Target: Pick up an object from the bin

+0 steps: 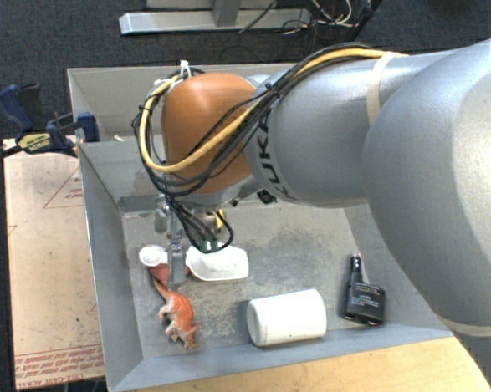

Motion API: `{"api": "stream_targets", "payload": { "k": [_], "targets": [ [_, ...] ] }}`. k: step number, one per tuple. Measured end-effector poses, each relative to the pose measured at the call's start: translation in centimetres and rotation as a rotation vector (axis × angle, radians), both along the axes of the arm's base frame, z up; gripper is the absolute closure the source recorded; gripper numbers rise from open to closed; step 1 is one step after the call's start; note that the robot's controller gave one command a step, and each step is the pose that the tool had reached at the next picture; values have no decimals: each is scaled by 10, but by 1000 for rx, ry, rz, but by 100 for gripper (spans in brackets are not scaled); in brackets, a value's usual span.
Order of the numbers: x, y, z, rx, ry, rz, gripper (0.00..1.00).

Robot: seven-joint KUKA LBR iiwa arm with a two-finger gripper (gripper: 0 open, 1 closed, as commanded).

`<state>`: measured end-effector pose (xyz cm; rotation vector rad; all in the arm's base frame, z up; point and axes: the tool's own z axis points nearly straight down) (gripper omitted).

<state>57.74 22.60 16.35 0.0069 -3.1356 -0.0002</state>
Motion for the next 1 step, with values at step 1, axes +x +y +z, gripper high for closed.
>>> {"api": "stream_targets", "payload": {
  "k": [1],
  "targets": [
    [2,-1,5,1,-7,-4,0]
  ]
}}
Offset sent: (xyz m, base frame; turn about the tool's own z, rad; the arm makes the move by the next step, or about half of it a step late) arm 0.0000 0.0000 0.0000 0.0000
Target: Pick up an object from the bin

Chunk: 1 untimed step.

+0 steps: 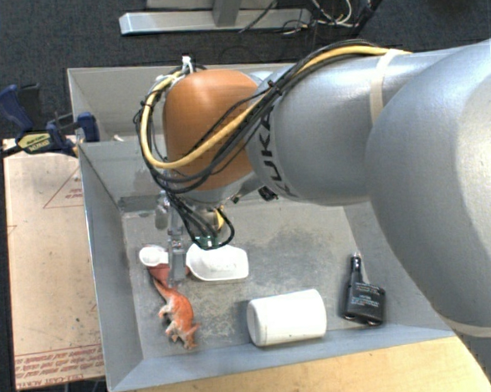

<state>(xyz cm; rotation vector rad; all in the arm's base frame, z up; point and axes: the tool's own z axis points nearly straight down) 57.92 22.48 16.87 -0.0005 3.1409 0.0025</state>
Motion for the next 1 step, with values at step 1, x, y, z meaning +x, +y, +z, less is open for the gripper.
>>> {"api": "stream_targets", "payload": {
  "k": [1],
  "targets": [
    [0,0,0,0,0,-1,0]
  ]
}}
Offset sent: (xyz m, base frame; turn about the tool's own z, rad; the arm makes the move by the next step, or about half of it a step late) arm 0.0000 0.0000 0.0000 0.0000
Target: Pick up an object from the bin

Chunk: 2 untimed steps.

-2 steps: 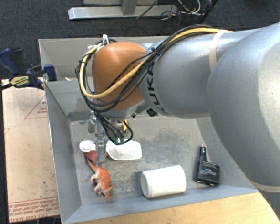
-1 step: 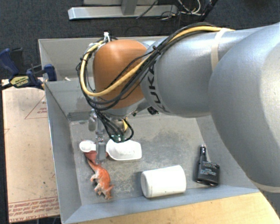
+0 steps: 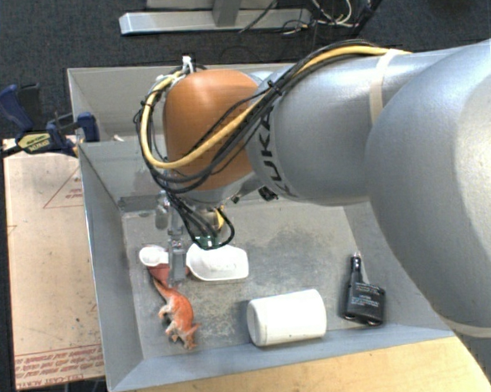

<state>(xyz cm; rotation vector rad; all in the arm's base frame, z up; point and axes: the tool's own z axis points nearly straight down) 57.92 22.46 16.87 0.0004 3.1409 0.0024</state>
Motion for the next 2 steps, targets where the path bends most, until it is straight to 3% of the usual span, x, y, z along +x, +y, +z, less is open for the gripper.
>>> {"api": "stream_targets", "payload": {
  "k": [2],
  "targets": [
    [0,0,0,0,0,0,0]
  ]
}}
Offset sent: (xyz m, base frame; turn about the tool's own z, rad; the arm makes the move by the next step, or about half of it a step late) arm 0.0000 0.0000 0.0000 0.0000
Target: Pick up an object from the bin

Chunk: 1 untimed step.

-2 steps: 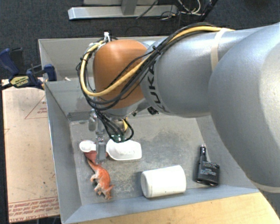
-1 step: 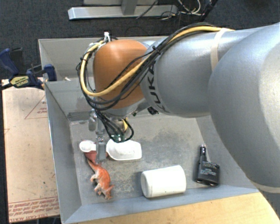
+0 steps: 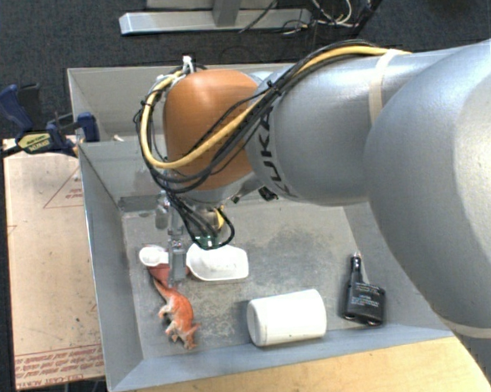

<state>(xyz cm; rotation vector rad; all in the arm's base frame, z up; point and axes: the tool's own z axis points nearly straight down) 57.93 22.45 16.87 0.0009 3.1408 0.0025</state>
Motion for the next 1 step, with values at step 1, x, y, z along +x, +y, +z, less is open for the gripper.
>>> {"api": "stream_targets", "payload": {
  "k": [1],
  "targets": [
    [0,0,0,0,0,0,0]
  ]
}}
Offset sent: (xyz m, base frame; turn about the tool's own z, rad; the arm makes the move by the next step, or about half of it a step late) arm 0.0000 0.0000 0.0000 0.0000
